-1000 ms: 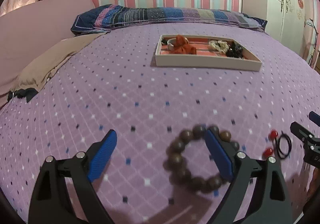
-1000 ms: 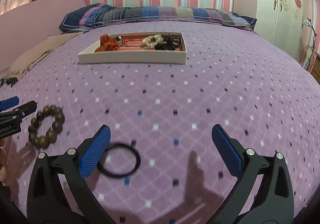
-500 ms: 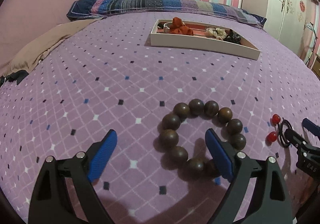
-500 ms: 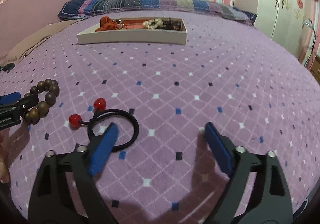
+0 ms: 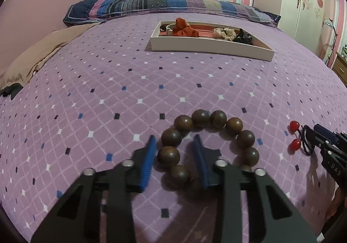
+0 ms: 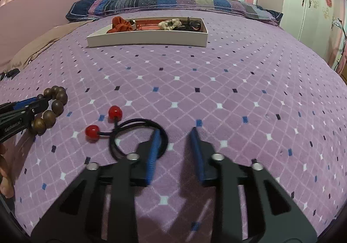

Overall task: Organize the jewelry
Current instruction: 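Grasp the red-bead hair tie with the right tool while the left tool grasps the wooden bead bracelet, then carry the hair tie and bead bracelet in both tools over the tray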

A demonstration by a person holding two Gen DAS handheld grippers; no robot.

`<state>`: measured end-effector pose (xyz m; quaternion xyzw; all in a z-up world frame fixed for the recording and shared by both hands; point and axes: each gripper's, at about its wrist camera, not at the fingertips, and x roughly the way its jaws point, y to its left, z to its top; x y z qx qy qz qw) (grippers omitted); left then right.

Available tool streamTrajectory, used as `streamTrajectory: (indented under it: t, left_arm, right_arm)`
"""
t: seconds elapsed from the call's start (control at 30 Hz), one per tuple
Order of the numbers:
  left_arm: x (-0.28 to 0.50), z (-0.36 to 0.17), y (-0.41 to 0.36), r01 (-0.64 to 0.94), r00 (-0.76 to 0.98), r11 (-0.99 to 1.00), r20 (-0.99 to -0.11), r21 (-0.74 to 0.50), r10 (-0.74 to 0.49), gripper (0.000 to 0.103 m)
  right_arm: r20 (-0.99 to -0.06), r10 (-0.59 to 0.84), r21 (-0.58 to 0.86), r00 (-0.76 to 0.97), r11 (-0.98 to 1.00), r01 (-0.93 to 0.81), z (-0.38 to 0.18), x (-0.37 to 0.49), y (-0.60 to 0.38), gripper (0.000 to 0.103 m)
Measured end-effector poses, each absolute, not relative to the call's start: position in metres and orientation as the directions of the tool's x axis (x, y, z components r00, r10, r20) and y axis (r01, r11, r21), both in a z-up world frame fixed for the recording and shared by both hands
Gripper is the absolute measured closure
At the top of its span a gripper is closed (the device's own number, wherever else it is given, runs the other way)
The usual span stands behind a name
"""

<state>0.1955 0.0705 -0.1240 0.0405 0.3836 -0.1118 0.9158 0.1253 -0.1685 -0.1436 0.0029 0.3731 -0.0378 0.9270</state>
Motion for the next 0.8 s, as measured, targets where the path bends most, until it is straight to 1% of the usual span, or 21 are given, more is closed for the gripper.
streamTrajectory:
  t: [0.07,0.13,0.3,0.53,0.8]
  left_arm:
    - [0.197,-0.124,0.071,0.233,0.679,0.972,-0.713,-0.012,-0.172,0.078]
    - [0.197,-0.123,0.071,0.233,0.679,0.972,-0.713,-0.013,-0.173,0.078]
    - [0.198,-0.123,0.071,0.232,0.686,0.973,-0.707,-0.012,-0.172,0.082]
    - [0.195,-0.116,0.070,0.243,0.697,0.970,-0.691,-0.026,-0.193,0.083]
    - [0.193,-0.083,0.053,0.296,0.732,0.955,-0.638,-0.017,-0.238,0.083]
  right_arm:
    - [-0.694,-0.068,-0.026,0.716,0.997,0.069,-0.143,0.126,-0.168,0.094]
    - [-0.695,-0.064,-0.023,0.716,0.998,0.067,-0.143,0.126,-0.168,0.098]
    - [-0.692,-0.052,-0.014,0.720,0.998,0.059,-0.142,0.125,-0.169,0.099]
    - [-0.670,-0.044,-0.011,0.741,0.999,0.049,-0.131,0.125,-0.171,0.099]
    - [-0.633,-0.033,-0.004,0.774,0.999,0.040,-0.110,0.141,-0.174,0.099]
